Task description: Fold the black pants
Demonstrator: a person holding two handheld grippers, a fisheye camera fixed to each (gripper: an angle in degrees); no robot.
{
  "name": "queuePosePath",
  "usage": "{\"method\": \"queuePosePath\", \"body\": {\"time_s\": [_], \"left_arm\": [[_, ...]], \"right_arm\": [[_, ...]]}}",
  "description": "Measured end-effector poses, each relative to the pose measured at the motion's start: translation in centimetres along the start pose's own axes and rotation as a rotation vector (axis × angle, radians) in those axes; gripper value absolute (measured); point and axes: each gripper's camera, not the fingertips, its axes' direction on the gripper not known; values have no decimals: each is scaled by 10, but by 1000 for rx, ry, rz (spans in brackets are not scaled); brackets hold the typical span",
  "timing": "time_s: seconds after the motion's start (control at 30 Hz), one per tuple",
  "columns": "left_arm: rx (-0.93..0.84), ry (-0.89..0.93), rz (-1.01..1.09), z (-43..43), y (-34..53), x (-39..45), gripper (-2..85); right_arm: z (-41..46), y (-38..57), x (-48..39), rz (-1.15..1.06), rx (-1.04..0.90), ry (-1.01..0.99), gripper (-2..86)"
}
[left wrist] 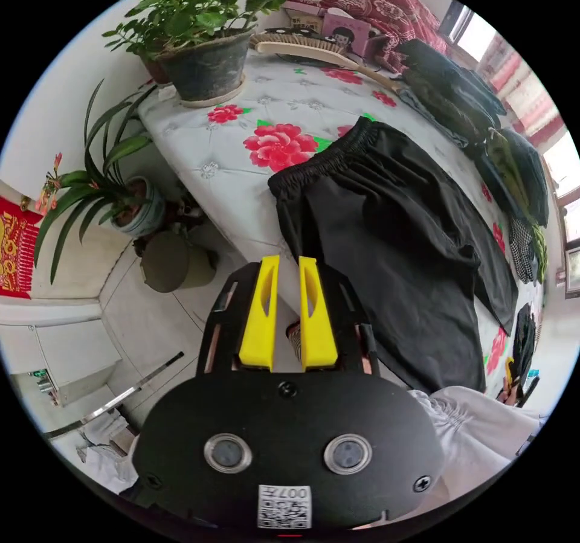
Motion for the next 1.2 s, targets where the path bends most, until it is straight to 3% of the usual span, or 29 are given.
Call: {"method": "queuePosePath", "body": {"time_s": [0.27, 0.37, 0.53, 0.67, 0.77, 0.83, 0.9, 1.03, 1.2], "left_arm": [[-75, 138, -3, 73, -7, -71, 115], [-122, 143, 38, 107, -17, -79, 103], [-152, -26, 276, 148, -26, -70, 0], [-117, 61, 364, 161, -30, -91, -8], [-57, 347, 304, 157, -42, -143, -9], [-6, 614, 268, 149, -54, -190, -9], [35, 744, 272, 142, -61, -218, -9], [130, 933, 299, 127, -66, -273, -9], [137, 1073, 304, 139, -63, -331, -10]], "right_arm": [[-35, 164, 72, 324, -102, 116, 95], [-21, 185, 63, 272, -141, 125, 97], [-7, 190, 29, 146, -150, 281, 40], [-5, 186, 27, 117, -208, 253, 8], [-48, 185, 47, 164, -68, 5, 1], [-104, 192, 72, 233, 173, -263, -1], [-143, 200, 85, 231, 346, -461, -2], [-212, 237, 97, 146, 698, -777, -3], [-219, 294, 104, 181, 824, -912, -3]]}}
